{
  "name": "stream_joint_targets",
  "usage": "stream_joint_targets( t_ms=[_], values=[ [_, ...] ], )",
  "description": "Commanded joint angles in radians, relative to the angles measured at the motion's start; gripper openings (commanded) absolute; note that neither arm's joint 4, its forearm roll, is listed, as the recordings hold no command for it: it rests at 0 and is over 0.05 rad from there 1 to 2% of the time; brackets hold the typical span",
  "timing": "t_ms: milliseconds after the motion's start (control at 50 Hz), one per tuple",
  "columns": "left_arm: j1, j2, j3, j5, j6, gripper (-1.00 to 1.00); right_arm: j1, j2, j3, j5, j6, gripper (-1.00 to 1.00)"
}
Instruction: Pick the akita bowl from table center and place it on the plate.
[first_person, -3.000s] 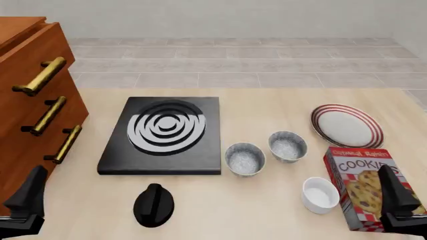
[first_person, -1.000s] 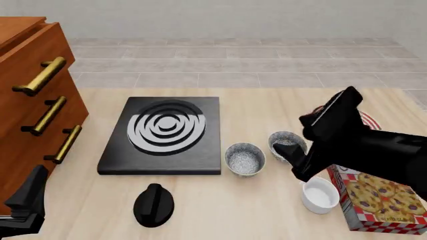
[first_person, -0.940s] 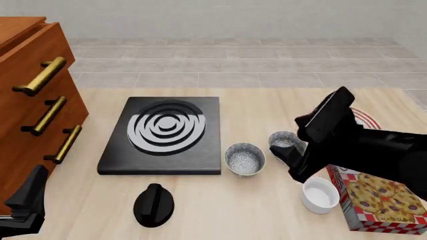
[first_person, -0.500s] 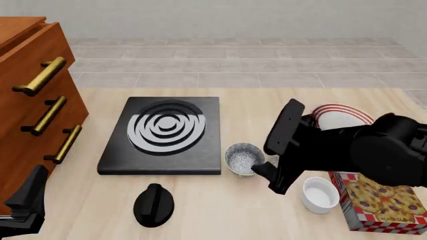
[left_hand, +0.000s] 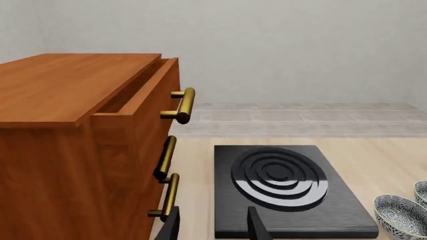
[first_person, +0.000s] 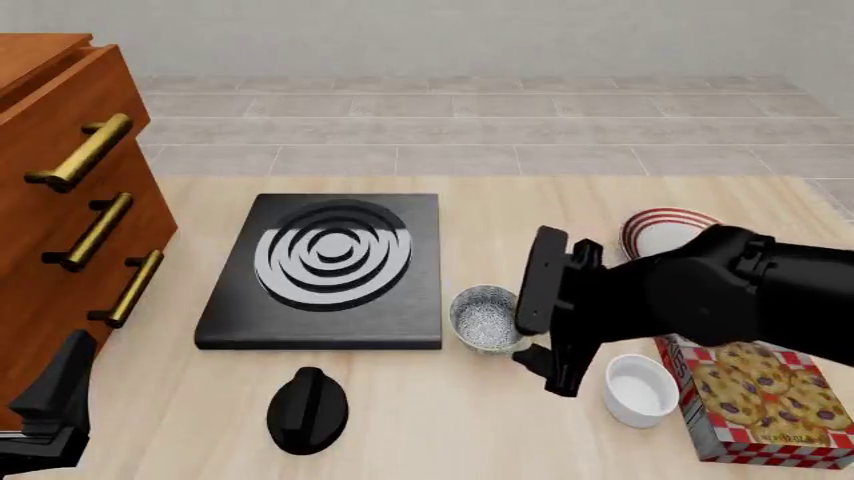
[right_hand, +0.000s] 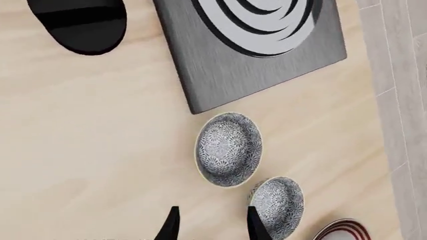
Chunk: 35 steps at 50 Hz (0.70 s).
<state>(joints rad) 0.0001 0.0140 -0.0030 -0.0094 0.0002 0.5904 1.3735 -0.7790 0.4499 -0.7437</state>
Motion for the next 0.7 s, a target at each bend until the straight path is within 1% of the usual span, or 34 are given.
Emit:
stream_joint_targets(
  t_ms=[20, 80, 140, 180, 220, 280, 320, 400, 520, 540, 600, 620, 700],
  values=[
    [0.000, 0.000, 0.000, 0.000, 0.000, 1.00, -0.013, 0.056, -0.012, -0.007, -0.098, 1.00],
    [0.000, 0.000, 0.000, 0.000, 0.000, 1.00, 0.001, 0.071, -0.013, -0.013, -0.104, 1.00],
    [0.000, 0.000, 0.000, 0.000, 0.000, 1.00, 0.000, 0.083, -0.006, -0.027, -0.123, 1.00],
    [0.000, 0.000, 0.000, 0.000, 0.000, 1.00, -0.005, 0.093, 0.020, -0.044, -0.159, 1.00],
    [0.000, 0.000, 0.000, 0.000, 0.000, 1.00, -0.021, 0.098, 0.016, -0.053, -0.177, 1.00],
    [0.000, 0.000, 0.000, 0.000, 0.000, 1.00, -0.009, 0.110, 0.001, -0.055, -0.177, 1.00],
    [0.000, 0.000, 0.000, 0.000, 0.000, 1.00, -0.008, 0.114, 0.000, -0.060, -0.196, 1.00],
    [0.000, 0.000, 0.000, 0.000, 0.000, 1.00, -0.007, 0.130, -0.027, -0.058, -0.204, 1.00],
    [0.000, 0.000, 0.000, 0.000, 0.000, 1.00, 0.004, 0.155, -0.051, -0.054, -0.202, 1.00],
    [0.000, 0.000, 0.000, 0.000, 0.000, 1.00, -0.003, 0.164, -0.046, -0.063, -0.217, 1.00],
    [0.000, 0.000, 0.000, 0.000, 0.000, 1.00, -0.005, 0.171, -0.051, -0.066, -0.222, 1.00],
    [0.000, 0.000, 0.000, 0.000, 0.000, 1.00, -0.009, 0.174, -0.047, -0.069, -0.233, 1.00],
    [0.000, 0.000, 0.000, 0.000, 0.000, 1.00, -0.002, 0.181, -0.058, -0.063, -0.229, 1.00]
  ],
)
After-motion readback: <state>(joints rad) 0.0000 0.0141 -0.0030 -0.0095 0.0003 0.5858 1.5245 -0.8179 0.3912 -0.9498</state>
